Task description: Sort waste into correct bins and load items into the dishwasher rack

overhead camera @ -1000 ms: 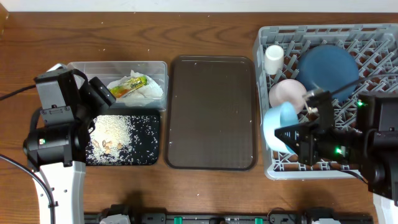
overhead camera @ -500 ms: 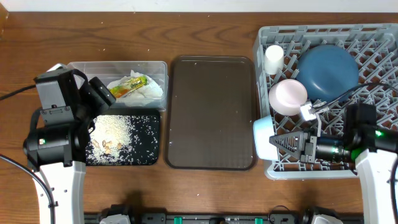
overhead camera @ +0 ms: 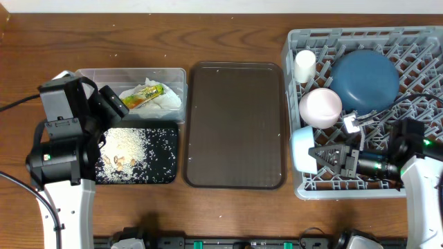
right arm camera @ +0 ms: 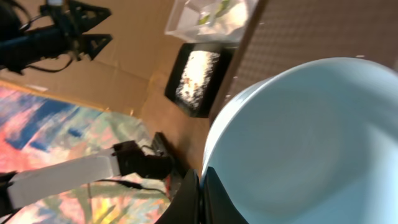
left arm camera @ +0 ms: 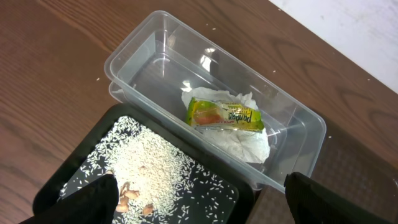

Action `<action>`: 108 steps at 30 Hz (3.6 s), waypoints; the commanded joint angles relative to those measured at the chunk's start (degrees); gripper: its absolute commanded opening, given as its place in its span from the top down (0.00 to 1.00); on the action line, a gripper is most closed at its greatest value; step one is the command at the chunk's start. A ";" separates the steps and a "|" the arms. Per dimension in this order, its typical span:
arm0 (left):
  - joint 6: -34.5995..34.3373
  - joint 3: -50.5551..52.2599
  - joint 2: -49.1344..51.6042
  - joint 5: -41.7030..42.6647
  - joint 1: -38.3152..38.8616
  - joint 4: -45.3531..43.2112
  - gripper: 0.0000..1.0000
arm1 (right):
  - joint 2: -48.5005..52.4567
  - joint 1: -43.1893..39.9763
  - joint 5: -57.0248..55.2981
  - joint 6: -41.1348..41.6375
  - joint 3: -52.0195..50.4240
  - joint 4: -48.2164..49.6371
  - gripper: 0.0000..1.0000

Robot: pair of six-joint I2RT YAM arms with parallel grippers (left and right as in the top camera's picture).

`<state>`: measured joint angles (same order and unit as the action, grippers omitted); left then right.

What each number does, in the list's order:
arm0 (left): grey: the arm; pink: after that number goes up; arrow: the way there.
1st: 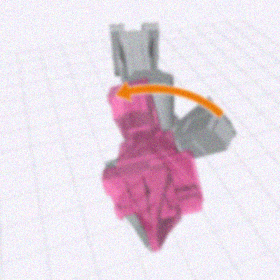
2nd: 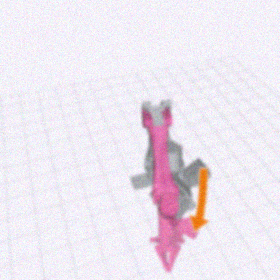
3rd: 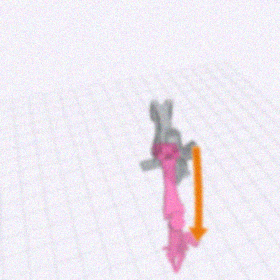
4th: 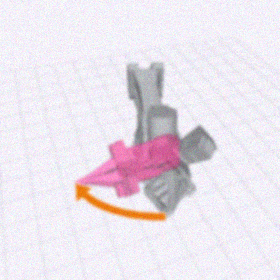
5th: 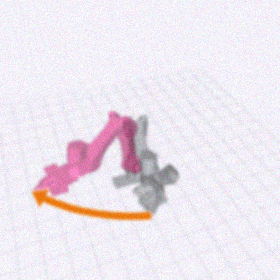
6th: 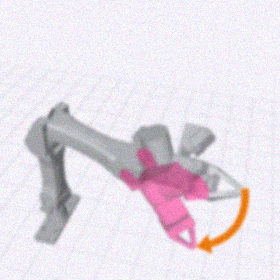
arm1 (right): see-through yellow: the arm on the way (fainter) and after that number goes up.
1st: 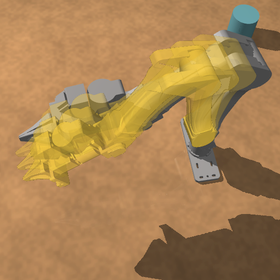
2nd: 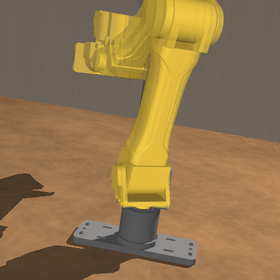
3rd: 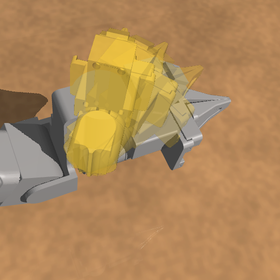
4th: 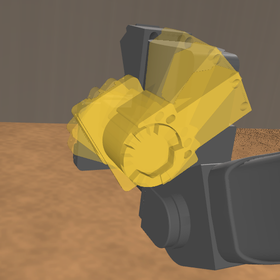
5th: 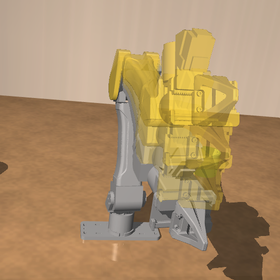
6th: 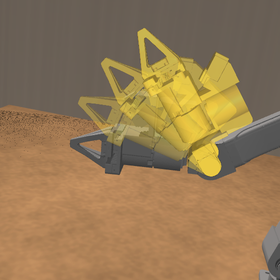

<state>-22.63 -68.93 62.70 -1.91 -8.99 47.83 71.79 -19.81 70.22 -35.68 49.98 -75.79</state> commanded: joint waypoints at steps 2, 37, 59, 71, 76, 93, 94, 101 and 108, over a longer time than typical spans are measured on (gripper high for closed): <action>0.33 -0.63 0.17 -0.70 -0.31 0.15 0.12 | 0.13 -1.53 -0.79 -2.38 -1.05 0.22 0.99; 0.33 -0.63 0.17 -0.70 -0.31 0.13 0.12 | 6.56 -10.88 4.81 -9.84 -6.01 2.86 0.99; 0.33 -0.63 0.17 -0.68 -0.31 0.13 0.12 | 6.54 -36.04 -13.29 8.24 2.56 3.96 0.01; 0.33 -0.63 0.17 -0.70 -0.31 0.13 0.12 | 5.88 -21.16 -36.15 28.81 25.66 1.27 0.01; 0.33 -0.63 0.17 -0.68 -0.31 0.15 0.12 | 5.57 -3.76 -54.77 35.60 33.51 1.88 0.01; 0.33 -0.63 0.17 -0.68 -0.31 0.15 0.12 | 5.90 18.71 -72.13 36.92 34.38 2.93 0.01; 0.33 -0.63 0.17 -0.68 -0.31 0.15 0.12 | 5.90 18.71 -72.13 36.92 34.38 2.93 0.01; 0.33 -0.63 0.17 -0.70 -0.31 0.13 0.12 | 5.90 18.71 -72.13 36.94 34.38 2.93 0.01; 0.33 -0.63 0.17 -0.70 -0.31 0.13 0.12 | 5.90 18.71 -72.13 36.94 34.36 2.93 0.01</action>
<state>-22.63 -68.93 62.70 -1.91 -8.99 47.83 78.11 -1.56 -1.15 0.43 83.57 -72.82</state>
